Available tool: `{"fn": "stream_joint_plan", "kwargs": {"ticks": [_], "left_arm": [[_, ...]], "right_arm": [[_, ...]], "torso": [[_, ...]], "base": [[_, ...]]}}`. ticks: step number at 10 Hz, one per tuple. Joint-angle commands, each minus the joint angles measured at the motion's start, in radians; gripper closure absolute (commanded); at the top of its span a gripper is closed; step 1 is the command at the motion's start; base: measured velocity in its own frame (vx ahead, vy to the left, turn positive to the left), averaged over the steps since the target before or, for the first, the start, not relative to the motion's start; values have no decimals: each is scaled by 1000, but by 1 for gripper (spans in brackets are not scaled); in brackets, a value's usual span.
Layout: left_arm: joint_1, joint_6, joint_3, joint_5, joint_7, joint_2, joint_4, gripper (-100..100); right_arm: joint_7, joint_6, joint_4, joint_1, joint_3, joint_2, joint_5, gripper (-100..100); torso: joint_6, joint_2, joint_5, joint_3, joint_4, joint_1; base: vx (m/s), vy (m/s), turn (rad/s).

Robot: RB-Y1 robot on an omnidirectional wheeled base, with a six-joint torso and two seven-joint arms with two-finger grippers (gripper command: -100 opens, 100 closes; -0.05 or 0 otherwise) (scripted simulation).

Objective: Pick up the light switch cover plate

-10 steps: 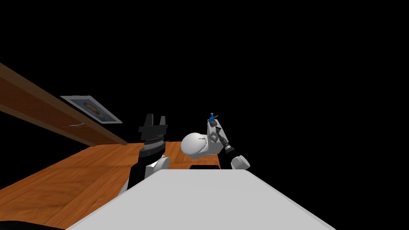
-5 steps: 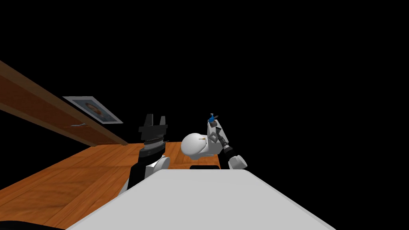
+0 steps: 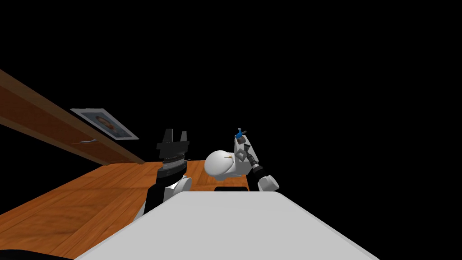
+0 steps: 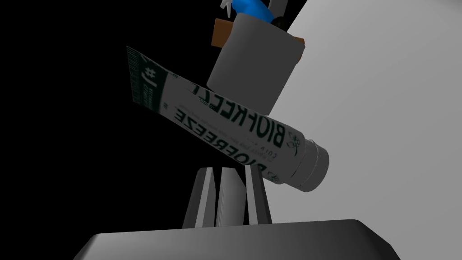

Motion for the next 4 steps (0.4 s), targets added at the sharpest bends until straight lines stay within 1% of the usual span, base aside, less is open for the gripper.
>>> {"fn": "stream_joint_plan", "kwargs": {"ticks": [1,2,3,4], "left_arm": [[0,0,0,0,0,0,0,0],[0,0,0,0,0,0,0,0],[0,0,0,0,0,0,0,0],[0,0,0,0,0,0,0,0]], "right_arm": [[0,0,0,0,0,0,0,100],[0,0,0,0,0,0,0,0],[0,0,0,0,0,0,0,100],[0,0,0,0,0,0,0,0]], "torso": [[0,0,0,0,0,0],[0,0,0,0,0,0],[0,0,0,0,0,0],[0,0,0,0,0,0]], "base": [[0,0,0],[0,0,0],[0,0,0],[0,0,0]]}}
